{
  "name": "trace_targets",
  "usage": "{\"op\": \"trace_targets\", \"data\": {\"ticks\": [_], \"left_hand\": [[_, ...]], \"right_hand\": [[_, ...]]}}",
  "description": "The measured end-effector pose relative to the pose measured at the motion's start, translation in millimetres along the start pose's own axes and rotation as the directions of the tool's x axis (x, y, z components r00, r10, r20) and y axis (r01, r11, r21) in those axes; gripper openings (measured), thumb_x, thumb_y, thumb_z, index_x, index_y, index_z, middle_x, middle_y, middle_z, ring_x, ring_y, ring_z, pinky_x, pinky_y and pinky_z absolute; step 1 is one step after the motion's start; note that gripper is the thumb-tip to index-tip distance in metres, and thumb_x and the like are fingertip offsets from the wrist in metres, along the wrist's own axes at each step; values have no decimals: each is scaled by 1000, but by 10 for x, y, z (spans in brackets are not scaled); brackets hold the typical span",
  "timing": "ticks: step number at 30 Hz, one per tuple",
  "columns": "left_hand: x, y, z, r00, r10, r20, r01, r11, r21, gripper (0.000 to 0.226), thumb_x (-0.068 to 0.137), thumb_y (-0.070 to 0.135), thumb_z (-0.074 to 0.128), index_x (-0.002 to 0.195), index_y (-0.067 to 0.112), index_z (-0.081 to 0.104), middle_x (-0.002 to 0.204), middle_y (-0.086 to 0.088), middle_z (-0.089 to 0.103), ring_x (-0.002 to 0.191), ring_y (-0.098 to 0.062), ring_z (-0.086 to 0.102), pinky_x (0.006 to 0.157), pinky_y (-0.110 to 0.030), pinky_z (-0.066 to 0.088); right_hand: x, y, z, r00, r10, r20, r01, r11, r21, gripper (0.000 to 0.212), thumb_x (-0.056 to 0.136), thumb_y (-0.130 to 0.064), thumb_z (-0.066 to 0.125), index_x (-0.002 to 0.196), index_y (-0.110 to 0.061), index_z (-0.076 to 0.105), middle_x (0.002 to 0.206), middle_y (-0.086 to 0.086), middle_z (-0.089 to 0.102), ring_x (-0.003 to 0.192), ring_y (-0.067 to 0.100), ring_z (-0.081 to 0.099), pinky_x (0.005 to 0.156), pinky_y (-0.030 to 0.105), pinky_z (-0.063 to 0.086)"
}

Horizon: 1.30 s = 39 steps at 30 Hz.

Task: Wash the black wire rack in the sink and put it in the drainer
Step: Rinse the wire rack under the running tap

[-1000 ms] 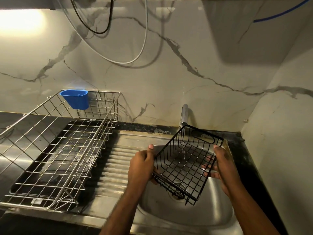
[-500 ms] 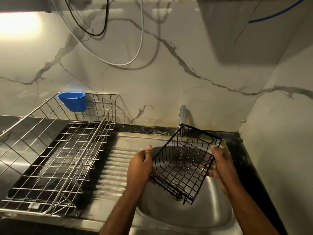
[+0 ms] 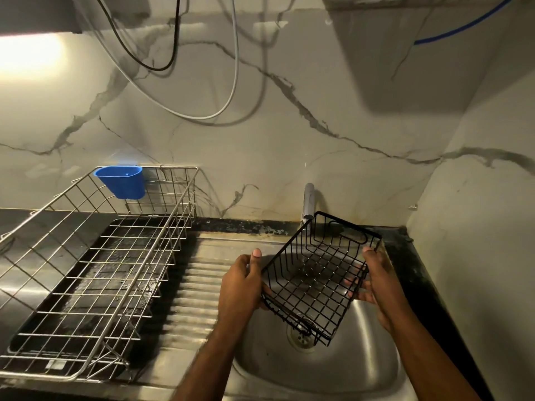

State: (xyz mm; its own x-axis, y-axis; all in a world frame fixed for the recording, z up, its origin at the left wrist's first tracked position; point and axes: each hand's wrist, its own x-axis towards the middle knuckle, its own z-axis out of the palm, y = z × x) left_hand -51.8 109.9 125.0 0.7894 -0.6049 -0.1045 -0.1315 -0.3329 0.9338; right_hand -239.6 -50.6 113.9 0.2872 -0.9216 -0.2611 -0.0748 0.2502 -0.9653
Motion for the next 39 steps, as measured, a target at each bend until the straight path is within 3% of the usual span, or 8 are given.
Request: {"op": "trace_targets", "data": {"ticks": [3,11,17,21,24,28,34,39], "left_hand": [[-3,29,5,1000,3,6,-3,1000,-23,36,102,56,42,98,26,61,72,-12,72,58,-24,73,54,-45,62],[-9,-10,-21,1000,15,-2,-15,1000,-7,37,102,56,41,96,27,62,71,-15,72,53,-24,71,51,-42,61],[43,-77,-31,1000,14,6,-14,999,29,42,102,59,38,99,25,63,68,-8,73,54,-20,71,53,-38,60],[47,-77,-48,1000,21,10,-21,999,37,41,102,58,39,98,25,63,68,-9,72,55,-20,71,51,-36,58],[47,-73,-56,1000,-2,9,2,1000,16,39,101,60,40,93,29,62,69,-11,72,58,-23,72,60,-48,62],[18,-39,-71,999,3,32,-4,999,33,30,99,54,54,97,26,66,69,-10,72,56,-22,72,54,-43,63],[-5,-27,-132,993,108,57,-121,940,320,24,95,50,64,98,29,77,61,3,72,47,-9,67,57,-34,61],[-10,61,-143,975,221,8,-163,690,706,60,92,75,43,93,28,80,75,8,64,68,-10,63,51,-27,40]], "right_hand": [[1,14,-15,1000,6,5,-6,1000,0,44,100,-47,50,141,-31,43,128,11,60,93,32,71,62,42,61],[-70,-32,20,1000,-11,-7,11,1000,5,3,100,-46,52,97,-47,51,120,10,62,92,37,72,74,57,60],[-66,-46,38,1000,-14,18,14,1000,-5,28,100,-47,50,126,-39,44,114,-2,55,94,35,71,72,49,61],[-61,-66,59,999,-29,20,29,1000,7,19,102,-44,49,119,-43,40,100,-12,54,94,36,70,77,52,59],[-79,-99,84,999,-20,27,20,1000,15,17,102,-43,49,116,-45,40,109,-2,59,94,36,70,81,55,58],[-106,-126,102,1000,-14,22,14,1000,11,19,102,-42,48,120,-42,43,109,-2,55,86,27,68,76,48,59],[-128,-118,99,1000,5,24,-5,1000,-16,11,104,-38,47,115,-38,43,117,6,58,95,37,70,77,53,59],[-97,-83,105,999,49,-17,-50,997,-56,15,104,-36,45,113,-25,50,116,16,63,88,36,71,67,44,60]]}}
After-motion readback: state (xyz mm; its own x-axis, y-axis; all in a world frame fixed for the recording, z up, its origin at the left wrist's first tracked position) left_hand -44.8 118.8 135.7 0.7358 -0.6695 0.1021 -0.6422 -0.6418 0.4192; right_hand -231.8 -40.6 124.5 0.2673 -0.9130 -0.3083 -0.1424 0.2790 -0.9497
